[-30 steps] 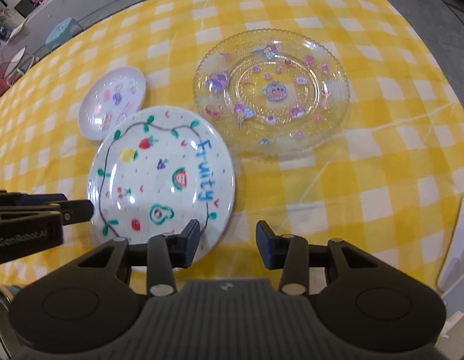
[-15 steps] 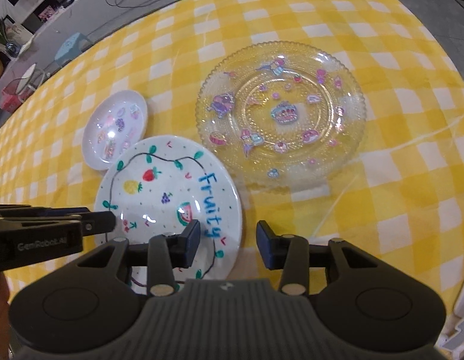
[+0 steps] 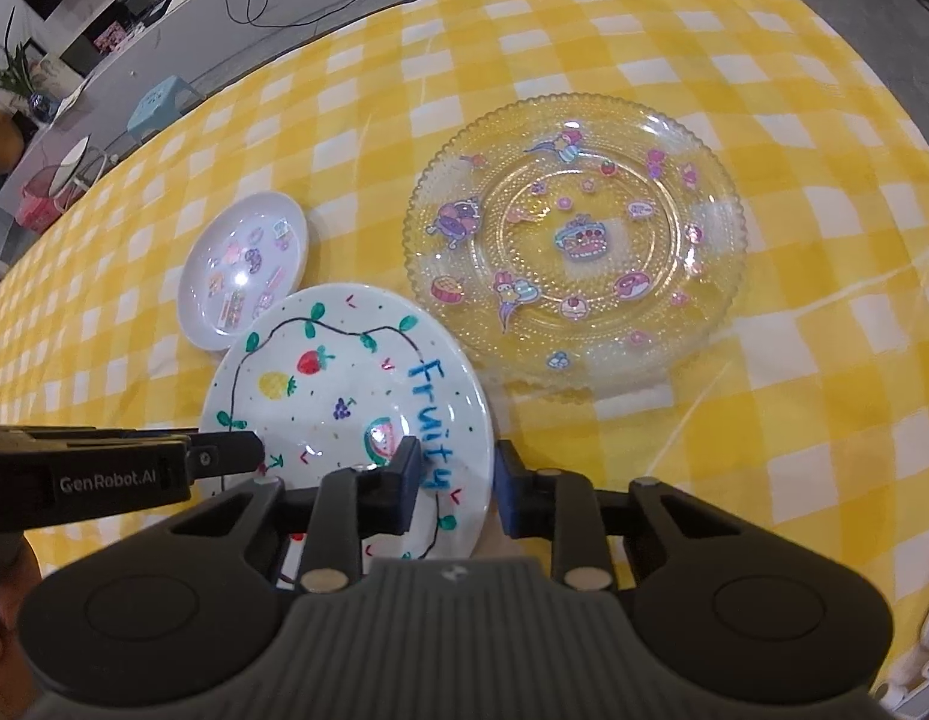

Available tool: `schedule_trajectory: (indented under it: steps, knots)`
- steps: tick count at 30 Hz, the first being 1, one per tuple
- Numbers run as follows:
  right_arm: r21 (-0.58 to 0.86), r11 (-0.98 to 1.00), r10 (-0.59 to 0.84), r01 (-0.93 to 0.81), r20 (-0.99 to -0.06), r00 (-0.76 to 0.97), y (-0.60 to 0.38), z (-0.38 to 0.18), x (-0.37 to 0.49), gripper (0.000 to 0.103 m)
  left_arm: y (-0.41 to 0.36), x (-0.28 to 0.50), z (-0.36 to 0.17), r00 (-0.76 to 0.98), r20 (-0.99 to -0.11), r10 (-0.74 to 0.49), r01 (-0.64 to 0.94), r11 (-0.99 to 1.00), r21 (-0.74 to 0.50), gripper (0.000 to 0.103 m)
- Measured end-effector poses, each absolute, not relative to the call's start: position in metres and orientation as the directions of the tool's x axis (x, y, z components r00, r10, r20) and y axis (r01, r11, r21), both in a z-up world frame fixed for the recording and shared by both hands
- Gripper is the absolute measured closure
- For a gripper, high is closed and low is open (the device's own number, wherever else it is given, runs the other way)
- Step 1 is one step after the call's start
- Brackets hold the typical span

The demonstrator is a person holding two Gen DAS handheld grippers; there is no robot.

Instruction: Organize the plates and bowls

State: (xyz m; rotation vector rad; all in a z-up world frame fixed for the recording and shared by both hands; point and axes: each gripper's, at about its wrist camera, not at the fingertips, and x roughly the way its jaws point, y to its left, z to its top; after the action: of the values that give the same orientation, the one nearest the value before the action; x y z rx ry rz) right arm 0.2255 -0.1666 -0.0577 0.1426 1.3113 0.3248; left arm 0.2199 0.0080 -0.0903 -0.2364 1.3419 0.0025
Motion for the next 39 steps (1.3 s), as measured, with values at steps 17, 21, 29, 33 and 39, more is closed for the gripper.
schedule_trajectory:
  steps: [17, 21, 29, 33, 39]
  knots:
    - [0.329, 0.938, 0.346, -0.11, -0.914, 0.211, -0.186, -0.049, 0.225, 0.086, 0.009, 0.214, -0.079, 0.25, -0.963, -0.097, -0.13, 0.983, -0.133, 0.085]
    - [0.336, 0.937, 0.349, -0.094, -0.913, 0.21, -0.191, -0.045, 0.223, 0.086, 0.005, 0.212, -0.075, 0.255, -0.962, -0.095, -0.116, 0.985, -0.128, 0.086]
    - [0.366, 0.929, 0.367, -0.048, -0.905, 0.215, -0.211, -0.036, 0.214, 0.086, -0.009, 0.203, -0.064, 0.265, -0.96, -0.095, -0.095, 0.988, -0.124, 0.087]
    - [0.377, 0.926, 0.373, -0.024, -0.903, 0.212, -0.222, -0.034, 0.204, 0.086, -0.019, 0.195, -0.061, 0.259, -0.961, -0.095, -0.079, 0.99, -0.119, 0.087]
    - [0.363, 0.932, 0.356, -0.004, -0.912, 0.205, -0.236, -0.034, 0.182, 0.086, -0.04, 0.178, -0.064, 0.241, -0.967, -0.086, -0.044, 0.994, -0.099, 0.087]
